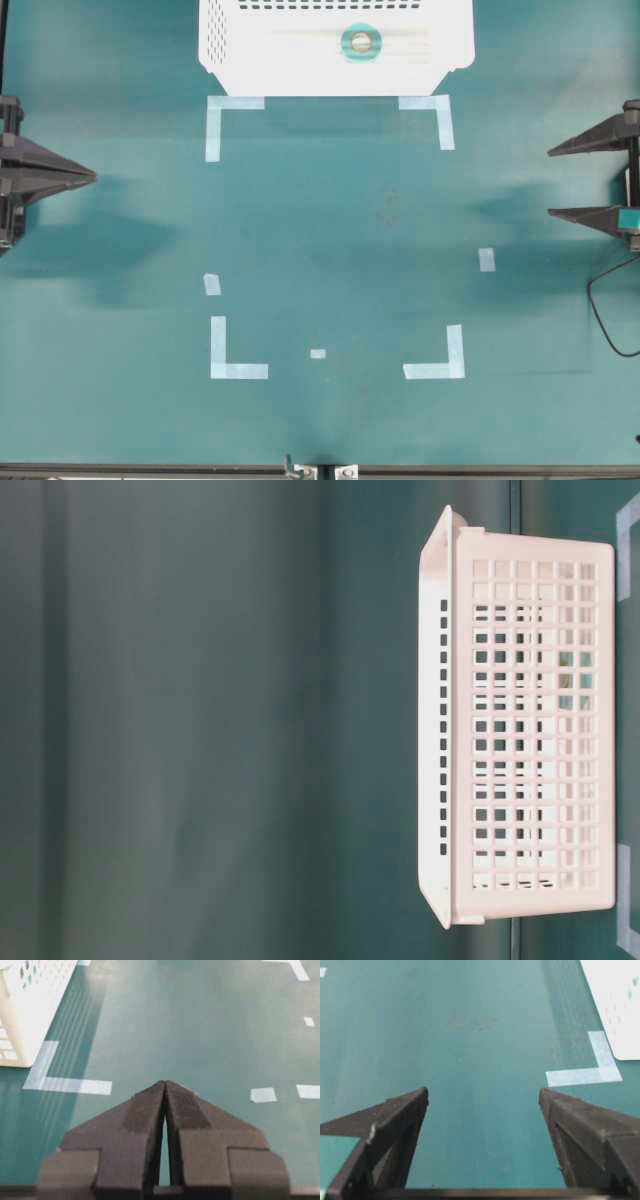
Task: Put the tape into the white basket.
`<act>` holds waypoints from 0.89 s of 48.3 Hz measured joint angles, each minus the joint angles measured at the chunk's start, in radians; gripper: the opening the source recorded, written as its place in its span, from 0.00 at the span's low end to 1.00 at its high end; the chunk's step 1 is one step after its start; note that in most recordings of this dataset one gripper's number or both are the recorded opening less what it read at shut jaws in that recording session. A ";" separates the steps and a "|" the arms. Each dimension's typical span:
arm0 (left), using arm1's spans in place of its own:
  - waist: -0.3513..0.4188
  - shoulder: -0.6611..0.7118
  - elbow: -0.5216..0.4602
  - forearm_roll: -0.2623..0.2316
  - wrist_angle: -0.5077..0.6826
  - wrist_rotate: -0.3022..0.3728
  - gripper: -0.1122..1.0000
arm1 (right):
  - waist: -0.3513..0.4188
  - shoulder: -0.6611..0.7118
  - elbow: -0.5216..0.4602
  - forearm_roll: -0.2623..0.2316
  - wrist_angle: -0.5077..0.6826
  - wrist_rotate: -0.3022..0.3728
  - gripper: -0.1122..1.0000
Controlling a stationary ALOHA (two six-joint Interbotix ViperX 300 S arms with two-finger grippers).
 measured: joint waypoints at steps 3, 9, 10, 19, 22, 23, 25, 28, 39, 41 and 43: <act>0.000 0.000 0.002 0.002 0.000 0.000 0.00 | 0.002 -0.005 0.000 0.000 0.000 -0.002 0.94; 0.000 0.000 0.000 0.002 0.000 0.000 0.00 | 0.000 -0.011 0.002 0.002 0.000 0.000 0.94; 0.000 0.000 0.000 0.000 0.000 0.000 0.00 | 0.002 -0.011 0.002 0.000 0.000 0.000 0.94; 0.000 0.000 0.000 0.000 -0.002 0.000 0.00 | 0.000 -0.011 0.003 0.000 0.000 0.000 0.94; 0.000 0.000 0.000 0.000 0.000 0.000 0.00 | 0.000 -0.011 0.003 0.000 0.000 0.000 0.94; 0.000 0.000 0.000 0.000 -0.002 0.000 0.00 | 0.000 -0.011 0.005 0.002 0.000 0.000 0.94; 0.000 -0.002 0.002 0.000 0.000 0.000 0.00 | 0.000 -0.011 0.008 0.000 -0.002 0.000 0.94; 0.000 0.000 0.000 0.002 0.000 0.000 0.00 | 0.000 -0.011 0.009 0.000 -0.005 0.000 0.94; 0.000 0.000 0.000 0.000 0.000 0.000 0.00 | 0.000 -0.011 0.037 0.000 -0.052 0.000 0.94; 0.000 0.000 0.000 0.002 0.000 0.000 0.00 | 0.000 -0.011 0.041 0.002 -0.061 0.000 0.94; 0.000 -0.002 0.002 0.000 0.000 0.000 0.00 | 0.000 -0.011 0.049 0.000 -0.074 0.000 0.94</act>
